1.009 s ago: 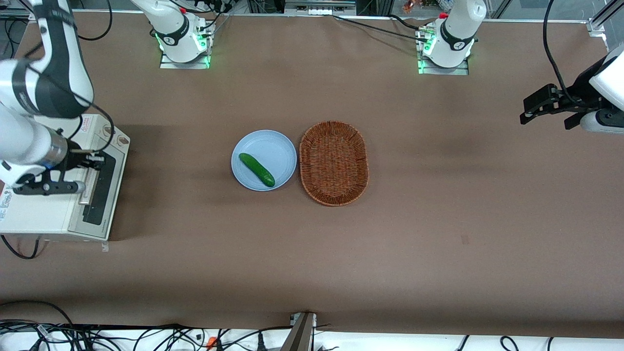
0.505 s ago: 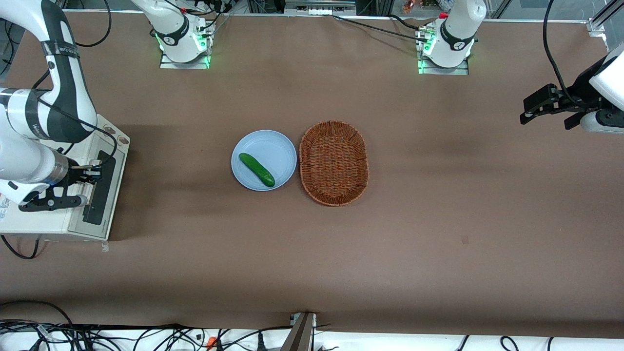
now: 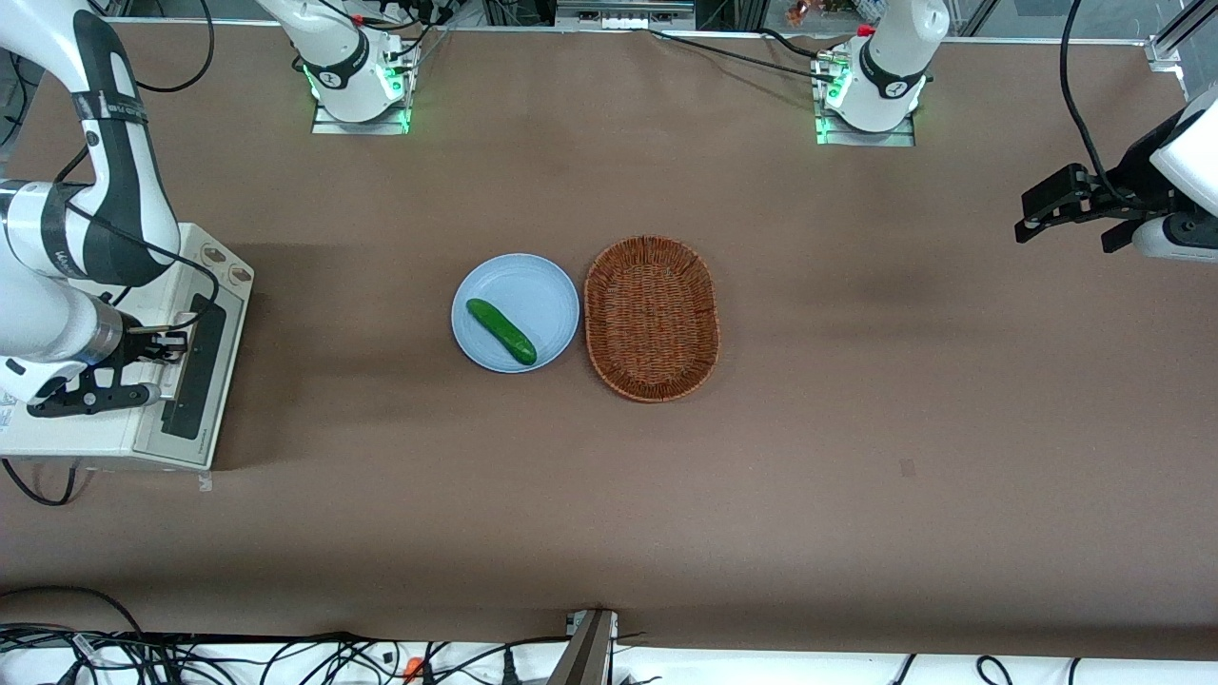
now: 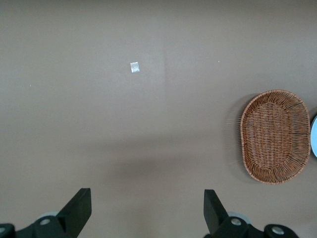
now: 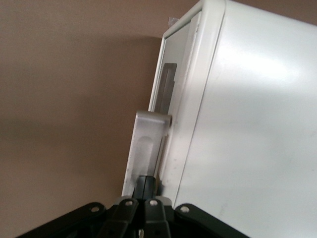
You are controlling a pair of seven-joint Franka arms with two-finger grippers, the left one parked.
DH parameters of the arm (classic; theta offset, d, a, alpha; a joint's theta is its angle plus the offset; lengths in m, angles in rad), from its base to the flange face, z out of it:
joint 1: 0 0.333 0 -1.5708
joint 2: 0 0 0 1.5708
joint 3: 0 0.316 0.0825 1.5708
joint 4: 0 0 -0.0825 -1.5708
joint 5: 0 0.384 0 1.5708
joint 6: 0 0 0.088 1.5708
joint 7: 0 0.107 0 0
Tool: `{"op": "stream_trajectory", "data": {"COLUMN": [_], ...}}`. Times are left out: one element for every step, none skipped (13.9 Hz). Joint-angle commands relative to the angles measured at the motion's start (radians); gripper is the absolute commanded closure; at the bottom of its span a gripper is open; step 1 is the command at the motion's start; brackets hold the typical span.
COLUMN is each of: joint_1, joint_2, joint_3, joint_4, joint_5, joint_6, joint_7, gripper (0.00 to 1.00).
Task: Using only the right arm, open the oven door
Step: 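Lower the right gripper beside the oven door's silver handle, then hook the handle with the right gripper and pull the door down open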
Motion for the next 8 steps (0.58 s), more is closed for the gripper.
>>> {"op": "stream_trajectory", "data": {"joint_1": [-0.013, -0.014, -0.014, -0.013, -0.011, -0.003, 0.006, 0.021], "joint_2": [0.029, 0.037, 0.049, 0.06, 0.074, 0.086, 0.1, 0.117], "joint_3": [0.007, 0.007, 0.007, 0.007, 0.007, 0.007, 0.007, 0.007], "joint_4": [-0.002, -0.002, -0.002, -0.002, 0.003, 0.005, 0.005, 0.008], "joint_5": [-0.01, -0.005, -0.004, 0.001, 0.003, 0.003, 0.004, 0.004], "joint_6": [0.04, 0.042, 0.051, 0.057, 0.059, 0.077, 0.094, 0.111], "joint_7": [-0.003, -0.001, 0.002, 0.008, 0.035, 0.072, 0.1, 0.13], "gripper": [1.0, 1.0, 1.0, 1.0, 1.0, 1.0, 1.0, 1.0]}}
